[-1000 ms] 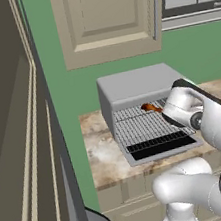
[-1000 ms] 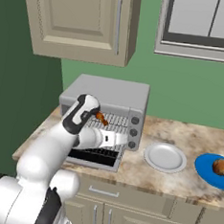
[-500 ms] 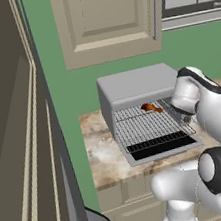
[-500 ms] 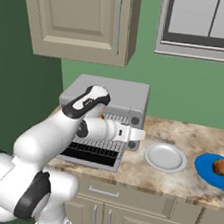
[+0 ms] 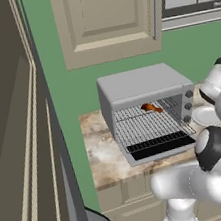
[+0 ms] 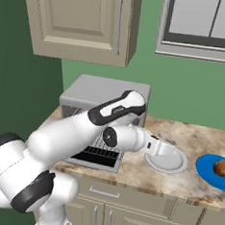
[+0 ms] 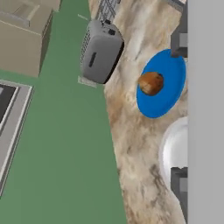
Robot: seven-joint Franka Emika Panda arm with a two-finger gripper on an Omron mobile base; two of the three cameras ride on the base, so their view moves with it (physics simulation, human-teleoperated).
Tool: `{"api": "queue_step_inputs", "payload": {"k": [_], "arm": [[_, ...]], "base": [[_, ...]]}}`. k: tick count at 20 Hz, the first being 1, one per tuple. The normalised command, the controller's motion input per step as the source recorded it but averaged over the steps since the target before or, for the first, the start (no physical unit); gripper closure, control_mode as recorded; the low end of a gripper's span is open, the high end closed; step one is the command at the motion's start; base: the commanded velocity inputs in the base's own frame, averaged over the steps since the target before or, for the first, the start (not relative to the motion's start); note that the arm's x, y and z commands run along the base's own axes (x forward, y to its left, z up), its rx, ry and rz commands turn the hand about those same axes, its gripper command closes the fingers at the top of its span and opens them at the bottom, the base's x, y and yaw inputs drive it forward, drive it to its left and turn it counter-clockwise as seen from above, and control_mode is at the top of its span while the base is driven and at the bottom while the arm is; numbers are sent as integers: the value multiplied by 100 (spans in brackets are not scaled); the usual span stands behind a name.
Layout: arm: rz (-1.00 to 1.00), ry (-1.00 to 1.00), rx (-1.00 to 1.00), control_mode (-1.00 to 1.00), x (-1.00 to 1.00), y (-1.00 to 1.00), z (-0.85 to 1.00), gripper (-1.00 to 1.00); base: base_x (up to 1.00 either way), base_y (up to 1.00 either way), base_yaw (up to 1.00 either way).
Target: Open the toaster oven door. Place the bread on the bottom rack in the toaster oven and place the chicken drumstick on the top rack.
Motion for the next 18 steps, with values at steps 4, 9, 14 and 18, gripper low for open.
{"api": "queue_step_inputs", "payload": {"k": [4, 9, 14, 18], "arm": [[0, -36, 15, -100, -9, -96, -44, -100], [-3, -34, 7, -100, 17, -35, -35, -100], [-26, -30, -2, -100, 1, 23, -32, -100], [-25, -19, -9, -100, 1, 24, -66, -100]], "base": [[0, 0, 0], [0, 0, 0], [0, 0, 0], [0, 0, 0]]}}
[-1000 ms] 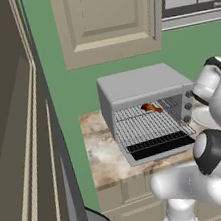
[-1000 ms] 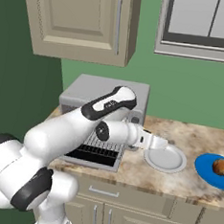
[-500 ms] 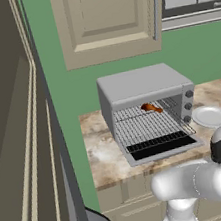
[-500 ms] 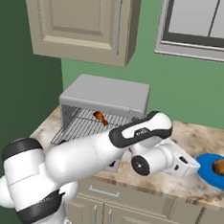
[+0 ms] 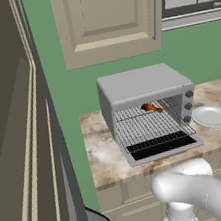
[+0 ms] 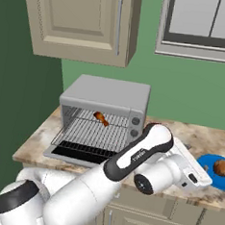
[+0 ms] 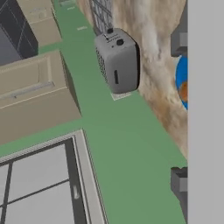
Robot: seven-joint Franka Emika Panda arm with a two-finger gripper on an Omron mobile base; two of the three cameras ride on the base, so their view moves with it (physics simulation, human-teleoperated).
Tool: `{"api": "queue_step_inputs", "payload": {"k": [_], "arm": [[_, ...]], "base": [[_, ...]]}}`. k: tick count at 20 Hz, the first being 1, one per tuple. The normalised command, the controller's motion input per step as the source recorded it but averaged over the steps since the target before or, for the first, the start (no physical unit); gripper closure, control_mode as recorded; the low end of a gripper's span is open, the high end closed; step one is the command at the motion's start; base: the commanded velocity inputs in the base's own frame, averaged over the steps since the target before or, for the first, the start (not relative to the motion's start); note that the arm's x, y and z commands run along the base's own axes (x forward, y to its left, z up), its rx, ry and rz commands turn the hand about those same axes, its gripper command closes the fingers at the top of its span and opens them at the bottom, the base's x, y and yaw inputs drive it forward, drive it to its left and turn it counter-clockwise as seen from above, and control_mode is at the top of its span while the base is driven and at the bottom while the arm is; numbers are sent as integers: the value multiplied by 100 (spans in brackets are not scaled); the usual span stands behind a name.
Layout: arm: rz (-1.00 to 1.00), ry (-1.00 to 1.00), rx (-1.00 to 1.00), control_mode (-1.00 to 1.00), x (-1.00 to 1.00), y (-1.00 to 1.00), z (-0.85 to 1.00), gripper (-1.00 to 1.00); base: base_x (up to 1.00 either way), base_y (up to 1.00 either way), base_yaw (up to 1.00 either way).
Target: Open the toaster oven door. Place the bread on the bottom rack in the toaster oven and place the chicken drumstick on the top rack.
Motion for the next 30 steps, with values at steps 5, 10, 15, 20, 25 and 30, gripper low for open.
{"api": "queue_step_inputs", "payload": {"k": [5, 10, 15, 20, 25, 30], "arm": [[-2, -4, -12, -100, 24, 59, -79, -100], [-5, 0, -12, -100, 46, 10, -27, -100], [-15, 0, -6, -100, 53, -29, -1, -100], [-18, 0, -12, -100, 77, -21, -22, -100], [-7, 4, -5, -100, 88, -11, -54, -100], [-4, 0, 0, -100, 57, -45, -25, -100]], "base": [[0, 0, 0], [0, 0, 0], [0, 0, 0], [0, 0, 0], [0, 0, 0], [0, 0, 0]]}}
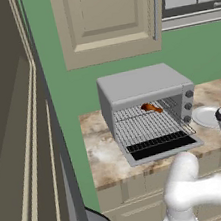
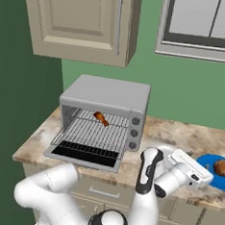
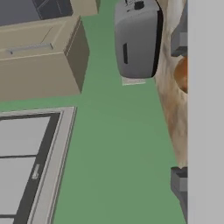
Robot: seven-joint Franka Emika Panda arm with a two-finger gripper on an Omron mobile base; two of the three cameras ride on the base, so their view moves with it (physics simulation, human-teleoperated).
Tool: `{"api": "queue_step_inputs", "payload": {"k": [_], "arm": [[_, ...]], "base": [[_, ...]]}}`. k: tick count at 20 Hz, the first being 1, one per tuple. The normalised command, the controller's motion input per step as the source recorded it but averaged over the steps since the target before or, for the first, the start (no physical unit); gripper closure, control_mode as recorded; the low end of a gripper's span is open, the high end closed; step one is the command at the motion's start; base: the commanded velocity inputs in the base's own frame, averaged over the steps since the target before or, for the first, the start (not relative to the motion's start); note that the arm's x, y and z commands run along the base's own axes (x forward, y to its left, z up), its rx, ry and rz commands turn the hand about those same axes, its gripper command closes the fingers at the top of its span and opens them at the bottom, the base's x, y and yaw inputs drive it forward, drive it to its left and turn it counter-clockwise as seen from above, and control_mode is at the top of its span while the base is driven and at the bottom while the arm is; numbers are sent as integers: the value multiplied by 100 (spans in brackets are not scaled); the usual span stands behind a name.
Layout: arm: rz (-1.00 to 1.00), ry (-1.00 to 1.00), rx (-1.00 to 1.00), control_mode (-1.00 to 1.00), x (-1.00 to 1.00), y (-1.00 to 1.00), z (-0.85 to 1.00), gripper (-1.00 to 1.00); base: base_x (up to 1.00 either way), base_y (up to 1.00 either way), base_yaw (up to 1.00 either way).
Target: Open the toaster oven door. Place the bread on the bottom rack in the toaster oven and place the chicken drumstick on the top rack.
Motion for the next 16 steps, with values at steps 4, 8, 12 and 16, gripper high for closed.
{"api": "queue_step_inputs", "payload": {"k": [4, 8, 12, 16], "arm": [[-8, 0, -1, -100, 36, -54, -40, -100], [-10, 0, -2, -100, 31, -55, -46, -100], [-10, 0, 0, -100, 44, -58, -30, -100], [-7, 1, 0, -100, 53, -46, -36, -100]], "base": [[0, 0, 0], [0, 0, 0], [0, 0, 0], [0, 0, 0]]}}
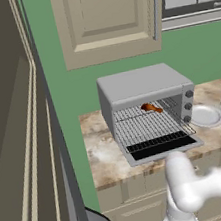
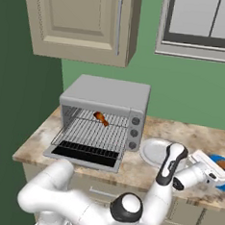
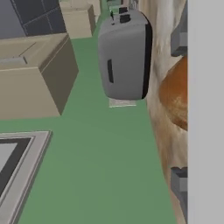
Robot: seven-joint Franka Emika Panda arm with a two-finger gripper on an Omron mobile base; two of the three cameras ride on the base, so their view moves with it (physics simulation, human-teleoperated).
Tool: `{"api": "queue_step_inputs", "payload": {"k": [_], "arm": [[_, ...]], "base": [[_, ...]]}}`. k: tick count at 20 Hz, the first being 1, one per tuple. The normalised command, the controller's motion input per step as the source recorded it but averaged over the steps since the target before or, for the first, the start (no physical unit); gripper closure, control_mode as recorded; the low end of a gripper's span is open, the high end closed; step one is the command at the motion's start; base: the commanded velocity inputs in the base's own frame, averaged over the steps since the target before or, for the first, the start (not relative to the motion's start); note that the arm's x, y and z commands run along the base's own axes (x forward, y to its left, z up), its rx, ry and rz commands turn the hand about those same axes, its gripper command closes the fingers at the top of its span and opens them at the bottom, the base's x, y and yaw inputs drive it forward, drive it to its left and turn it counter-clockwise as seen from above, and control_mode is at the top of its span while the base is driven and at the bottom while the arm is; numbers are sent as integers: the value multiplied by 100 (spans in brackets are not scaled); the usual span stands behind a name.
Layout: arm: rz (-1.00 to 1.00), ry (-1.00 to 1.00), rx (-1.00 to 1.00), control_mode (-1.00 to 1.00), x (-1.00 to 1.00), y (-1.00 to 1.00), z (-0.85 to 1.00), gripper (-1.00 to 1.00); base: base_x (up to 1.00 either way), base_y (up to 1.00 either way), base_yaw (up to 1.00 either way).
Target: Open the toaster oven door. Place the bread on the bottom rack in the toaster oven and place the chicken drumstick on the top rack.
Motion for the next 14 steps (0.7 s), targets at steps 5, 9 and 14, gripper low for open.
{"api": "queue_step_inputs", "payload": {"k": [5, 9, 14], "arm": [[0, 6, 0, -100, 42, -23, -72, -100], [0, 9, -1, -100, 6, -44, -76, -100], [0, 17, -7, -100, 0, -37, -93, -100]], "base": [[0, 0, 0], [0, 0, 0], [0, 0, 0]]}}
